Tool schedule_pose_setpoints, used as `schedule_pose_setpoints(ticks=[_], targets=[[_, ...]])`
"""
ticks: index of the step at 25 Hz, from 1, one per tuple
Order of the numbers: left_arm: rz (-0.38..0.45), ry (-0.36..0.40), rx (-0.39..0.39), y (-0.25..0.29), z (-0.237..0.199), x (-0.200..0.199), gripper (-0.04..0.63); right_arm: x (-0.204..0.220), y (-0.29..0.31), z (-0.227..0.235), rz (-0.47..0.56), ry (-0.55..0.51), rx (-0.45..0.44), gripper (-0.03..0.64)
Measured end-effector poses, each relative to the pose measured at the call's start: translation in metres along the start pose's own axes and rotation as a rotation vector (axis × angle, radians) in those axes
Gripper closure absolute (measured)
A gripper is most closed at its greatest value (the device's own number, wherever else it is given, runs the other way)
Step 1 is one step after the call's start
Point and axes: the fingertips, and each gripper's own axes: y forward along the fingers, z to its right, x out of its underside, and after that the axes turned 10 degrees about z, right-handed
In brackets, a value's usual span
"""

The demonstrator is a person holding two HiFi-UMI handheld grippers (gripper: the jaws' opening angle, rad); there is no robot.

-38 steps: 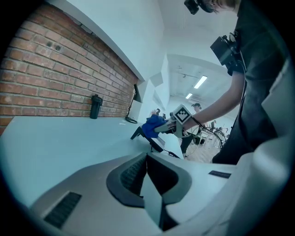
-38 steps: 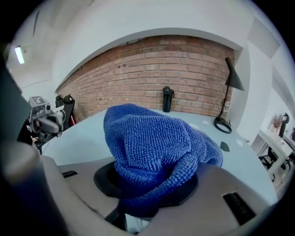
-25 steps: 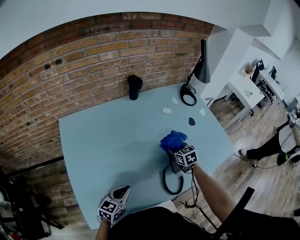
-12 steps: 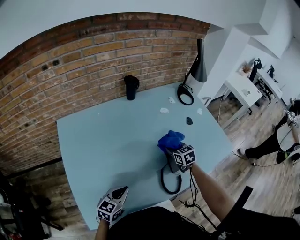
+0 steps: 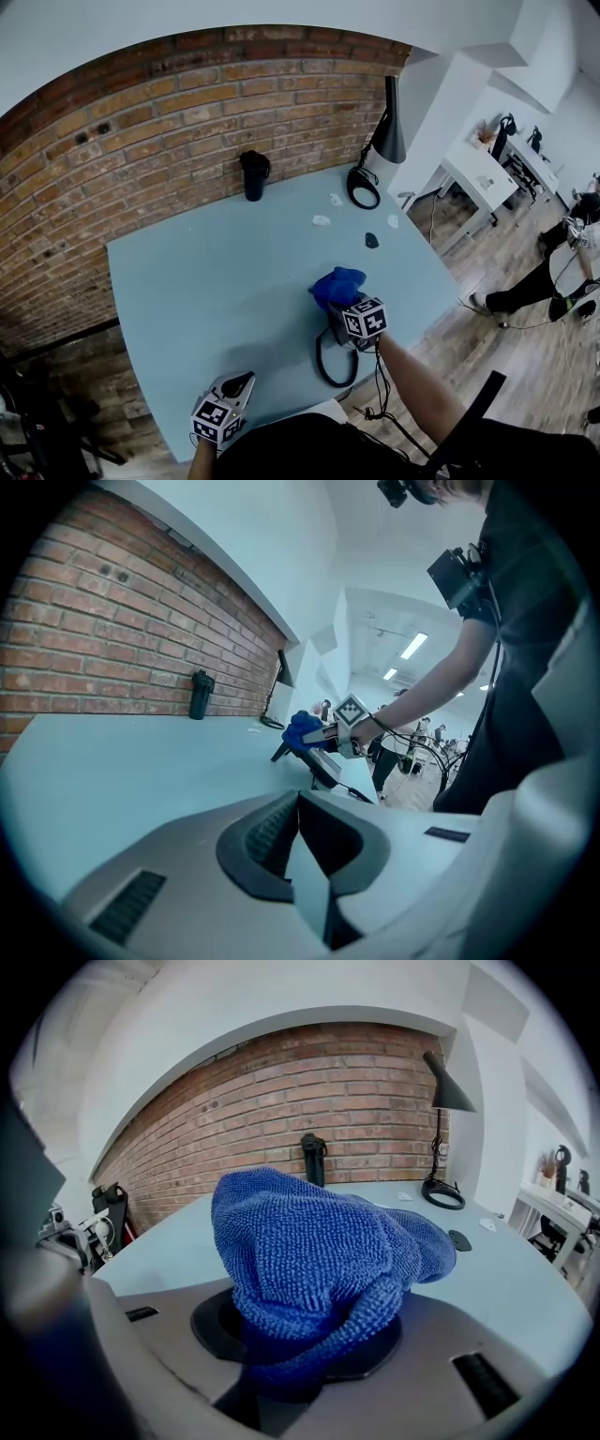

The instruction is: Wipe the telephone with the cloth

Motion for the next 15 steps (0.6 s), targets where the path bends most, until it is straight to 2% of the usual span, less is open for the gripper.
schedule_pose_setpoints(ticks=[15], targets=[[-0.002, -0.005, 0.008, 0.000, -0.003, 0.000, 0.595, 0.015, -0.011, -0.001, -0.007, 0.036, 0.043, 0.443]])
